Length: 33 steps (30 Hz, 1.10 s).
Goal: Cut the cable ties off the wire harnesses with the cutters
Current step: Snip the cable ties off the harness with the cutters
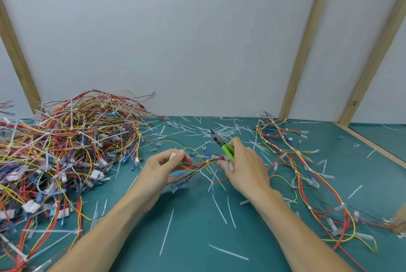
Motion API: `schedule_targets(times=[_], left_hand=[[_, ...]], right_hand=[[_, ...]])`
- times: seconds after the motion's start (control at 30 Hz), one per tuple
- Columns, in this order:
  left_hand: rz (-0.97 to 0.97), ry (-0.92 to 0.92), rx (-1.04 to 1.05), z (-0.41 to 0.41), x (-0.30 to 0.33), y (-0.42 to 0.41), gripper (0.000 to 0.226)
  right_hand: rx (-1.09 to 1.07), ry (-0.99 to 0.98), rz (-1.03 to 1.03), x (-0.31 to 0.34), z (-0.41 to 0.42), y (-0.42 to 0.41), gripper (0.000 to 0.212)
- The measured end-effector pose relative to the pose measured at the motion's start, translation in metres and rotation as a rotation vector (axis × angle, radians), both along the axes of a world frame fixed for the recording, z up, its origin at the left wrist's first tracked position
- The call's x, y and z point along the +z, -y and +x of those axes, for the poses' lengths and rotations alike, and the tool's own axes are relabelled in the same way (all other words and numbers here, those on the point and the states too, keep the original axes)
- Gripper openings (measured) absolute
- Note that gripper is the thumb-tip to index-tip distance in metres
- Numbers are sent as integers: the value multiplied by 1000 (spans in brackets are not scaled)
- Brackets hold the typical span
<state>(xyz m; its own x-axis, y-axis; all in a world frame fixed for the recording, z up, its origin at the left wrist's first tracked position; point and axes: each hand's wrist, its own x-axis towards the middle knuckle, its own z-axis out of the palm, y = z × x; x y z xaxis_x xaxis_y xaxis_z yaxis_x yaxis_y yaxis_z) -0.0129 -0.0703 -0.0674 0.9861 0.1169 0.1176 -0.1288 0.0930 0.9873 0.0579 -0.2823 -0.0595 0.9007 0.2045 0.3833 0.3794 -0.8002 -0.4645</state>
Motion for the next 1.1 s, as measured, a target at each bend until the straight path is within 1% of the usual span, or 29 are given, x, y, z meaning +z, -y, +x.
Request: schedule_targets(times=[0.07, 0.17, 0.2, 0.27, 0.33, 0.4, 0.43, 0.5, 0.57, 0.63, 0.7, 0.8, 0.83, 0.9, 1.0, 1.03, 1.1], left_hand=[[-40, -24, 63, 1, 2, -2, 41], [-103, -36, 215, 7, 4, -10, 43], [-61, -12, 250, 7, 6, -11, 40], [116, 65, 250, 4, 8, -10, 34], [268, 140, 129, -5, 10, 0, 29], [402, 134, 32, -12, 10, 14, 23], [460, 121, 29, -13, 9, 18, 18], [516, 102, 43, -13, 8, 19, 12], [492, 97, 34, -12, 9, 16, 10], [471, 83, 13, -10, 7, 14, 4], [495, 56, 15, -8, 2, 13, 3], [542, 84, 114, -3, -5, 9, 16], [524, 87, 160, -1, -6, 6, 20], [425, 63, 249, 3, -6, 2, 21], [174, -58, 342, 8, -5, -2, 21], [65, -114, 323, 9, -3, -2, 21], [-166, -220, 205, 10, -1, -3, 19]], right_hand=[[25, -28, 98, 3, 2, 3, 26], [84, -109, 315, 7, 2, 2, 25], [108, -133, 383, 7, 2, 1, 25], [135, -175, 481, 8, 1, 0, 23], [135, -180, 495, 7, 0, 0, 22], [114, -134, 418, 4, -2, -1, 23], [107, -96, 352, 4, -3, -1, 24], [104, -17, 245, 2, -5, -4, 27], [114, 49, 213, 2, -8, -8, 28], [128, 87, 233, 2, -10, -10, 26], [151, 82, 286, 4, -12, -10, 24], [200, 9, 438, 10, -15, -11, 25], [232, -11, 507, 14, -18, -13, 27], [303, -24, 697, 24, -24, -18, 32], [364, -1, 1021, 38, -35, -23, 21], [379, 3, 1091, 41, -39, -24, 21], [415, 30, 1137, 46, -47, -25, 22]])
